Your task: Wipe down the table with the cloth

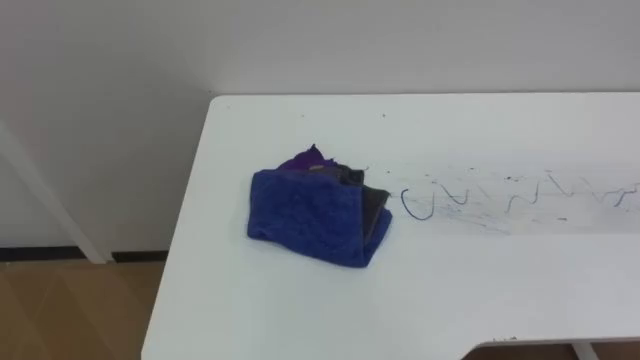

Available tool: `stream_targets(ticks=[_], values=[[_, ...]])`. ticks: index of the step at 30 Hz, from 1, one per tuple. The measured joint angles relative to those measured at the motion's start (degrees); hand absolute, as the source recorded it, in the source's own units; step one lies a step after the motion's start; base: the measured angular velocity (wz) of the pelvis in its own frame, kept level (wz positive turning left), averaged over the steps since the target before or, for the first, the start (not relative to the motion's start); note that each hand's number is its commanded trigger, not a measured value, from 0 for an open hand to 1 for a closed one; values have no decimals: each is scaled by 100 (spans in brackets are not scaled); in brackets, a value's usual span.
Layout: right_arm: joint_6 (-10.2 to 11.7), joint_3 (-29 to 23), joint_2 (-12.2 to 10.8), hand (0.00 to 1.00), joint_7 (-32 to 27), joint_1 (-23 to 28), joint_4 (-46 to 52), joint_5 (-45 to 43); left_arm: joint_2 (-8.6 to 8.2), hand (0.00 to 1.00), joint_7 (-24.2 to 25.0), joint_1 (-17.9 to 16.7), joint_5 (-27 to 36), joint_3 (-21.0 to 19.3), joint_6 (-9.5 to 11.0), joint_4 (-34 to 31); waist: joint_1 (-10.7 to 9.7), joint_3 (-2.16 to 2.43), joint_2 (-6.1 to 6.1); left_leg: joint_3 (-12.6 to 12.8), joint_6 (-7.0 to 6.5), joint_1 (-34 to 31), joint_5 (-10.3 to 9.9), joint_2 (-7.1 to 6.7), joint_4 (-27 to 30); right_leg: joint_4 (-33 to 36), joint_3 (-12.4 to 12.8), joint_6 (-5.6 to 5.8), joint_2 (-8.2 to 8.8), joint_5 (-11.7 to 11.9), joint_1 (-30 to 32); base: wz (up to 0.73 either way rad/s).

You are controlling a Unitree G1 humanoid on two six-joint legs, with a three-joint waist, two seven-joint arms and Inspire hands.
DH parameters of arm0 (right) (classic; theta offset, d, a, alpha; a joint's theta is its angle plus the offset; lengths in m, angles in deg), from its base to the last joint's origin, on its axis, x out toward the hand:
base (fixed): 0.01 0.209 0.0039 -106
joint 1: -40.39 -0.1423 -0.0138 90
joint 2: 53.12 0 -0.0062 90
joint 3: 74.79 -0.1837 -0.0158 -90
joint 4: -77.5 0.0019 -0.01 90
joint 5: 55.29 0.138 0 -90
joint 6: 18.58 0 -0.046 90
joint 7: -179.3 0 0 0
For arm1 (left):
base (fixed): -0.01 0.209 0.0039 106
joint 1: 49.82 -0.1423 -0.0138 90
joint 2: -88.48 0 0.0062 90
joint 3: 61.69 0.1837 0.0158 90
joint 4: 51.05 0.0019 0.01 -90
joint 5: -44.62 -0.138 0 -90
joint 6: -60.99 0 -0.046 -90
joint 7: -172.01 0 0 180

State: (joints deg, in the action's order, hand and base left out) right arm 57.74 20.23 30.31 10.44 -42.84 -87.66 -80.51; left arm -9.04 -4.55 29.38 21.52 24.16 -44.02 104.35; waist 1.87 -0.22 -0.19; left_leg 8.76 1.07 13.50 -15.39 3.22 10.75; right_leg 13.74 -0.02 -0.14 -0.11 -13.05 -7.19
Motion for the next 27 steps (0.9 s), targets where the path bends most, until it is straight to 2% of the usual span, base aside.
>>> stream_targets(ticks=[14, 20, 23, 26, 27], values=[[59, -15, 1, 0, -71, -14, 142, 87, 1, 0, -70, 15, 1, -14, 32, -19, -17, 3, 34, 3, 0, -21, 0, 4, -4, 6, -15, 0, 1, 0, 28, 0], [50, -82, 1, 0, -415, 6, -41, 786, 4, 0, -57, -8, 20, -28, -10, -21, -24, 9, 52, 2, 0, 14, 0, 3, -19, -7, -10, 0, -1, 0, -13, 0], [42, -556, 3, 0, -668, 107, -179, 1425, 1, 0, -60, -19, 34, -197, -3, -30, -82, 8, 44, -1, 0, 7, 0, 1, -16, -16, -23, 2, 4, -2, -21, 1], [40, -1450, 35, 0, -888, 172, -300, 2185, 1, 0, -59, -169, -4, -556, -4, -116, -268, 10, 32, -2, 0, 22, 0, 1, -38, -21, -13, 5, 1, -7, -24, 0], [43, -1834, 89, 0, -986, 198, -356, 2487, 10, 0, -57, -216, -4, -793, -18, -134, -372, 8, 16, -2, 0, 21, 0, -1, -41, -17, -16, 5, 4, -7, -21, 0]])
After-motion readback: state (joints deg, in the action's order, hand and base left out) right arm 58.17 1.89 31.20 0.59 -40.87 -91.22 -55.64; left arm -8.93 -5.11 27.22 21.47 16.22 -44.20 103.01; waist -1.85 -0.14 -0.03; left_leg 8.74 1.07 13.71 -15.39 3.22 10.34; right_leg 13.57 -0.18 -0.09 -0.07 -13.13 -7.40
